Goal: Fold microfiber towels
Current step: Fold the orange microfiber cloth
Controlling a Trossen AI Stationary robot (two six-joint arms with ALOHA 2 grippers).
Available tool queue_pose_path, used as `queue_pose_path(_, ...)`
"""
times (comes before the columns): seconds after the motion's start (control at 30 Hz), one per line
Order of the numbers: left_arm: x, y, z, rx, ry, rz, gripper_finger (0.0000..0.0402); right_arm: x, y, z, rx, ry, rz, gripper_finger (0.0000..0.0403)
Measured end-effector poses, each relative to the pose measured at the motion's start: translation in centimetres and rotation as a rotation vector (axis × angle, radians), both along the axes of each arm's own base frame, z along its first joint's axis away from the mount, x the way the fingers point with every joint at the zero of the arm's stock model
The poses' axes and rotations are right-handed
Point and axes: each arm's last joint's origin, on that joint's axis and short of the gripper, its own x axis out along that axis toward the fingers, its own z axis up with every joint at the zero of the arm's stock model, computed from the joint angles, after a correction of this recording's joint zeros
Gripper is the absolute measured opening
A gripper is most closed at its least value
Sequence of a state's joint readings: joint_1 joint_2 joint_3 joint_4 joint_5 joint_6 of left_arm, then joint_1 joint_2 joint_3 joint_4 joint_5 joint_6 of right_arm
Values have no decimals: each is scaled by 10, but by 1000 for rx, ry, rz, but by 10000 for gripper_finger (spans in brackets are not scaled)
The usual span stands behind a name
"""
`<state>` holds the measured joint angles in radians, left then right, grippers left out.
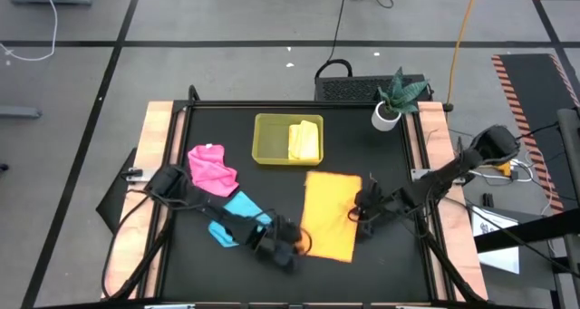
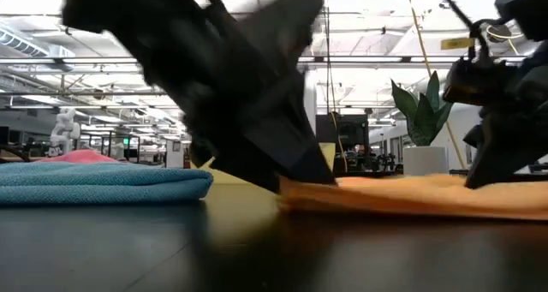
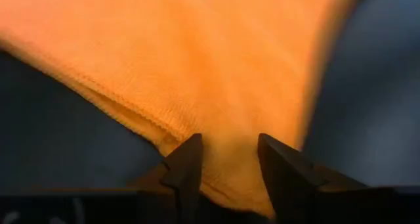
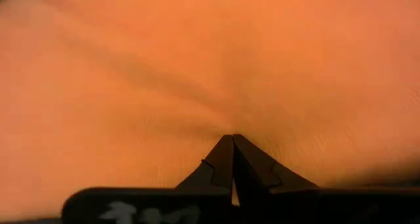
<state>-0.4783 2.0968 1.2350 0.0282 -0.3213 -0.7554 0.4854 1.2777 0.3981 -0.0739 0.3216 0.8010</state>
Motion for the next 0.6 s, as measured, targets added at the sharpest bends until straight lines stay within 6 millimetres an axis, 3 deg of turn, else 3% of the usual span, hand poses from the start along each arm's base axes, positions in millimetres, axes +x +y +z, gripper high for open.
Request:
queue_pose_path(0.13,-4,-18,4,11,-60,-76,122,-8,-7,16,17,32,57,0)
queue_pose_path(0.33,-2,-14,7,90,-107,-14,100,-11,4,39,71,-96,122,0)
queue_pose_path(0.6,6,-4,12,169,-179,37,97,3,44,25,118,-213,287,0)
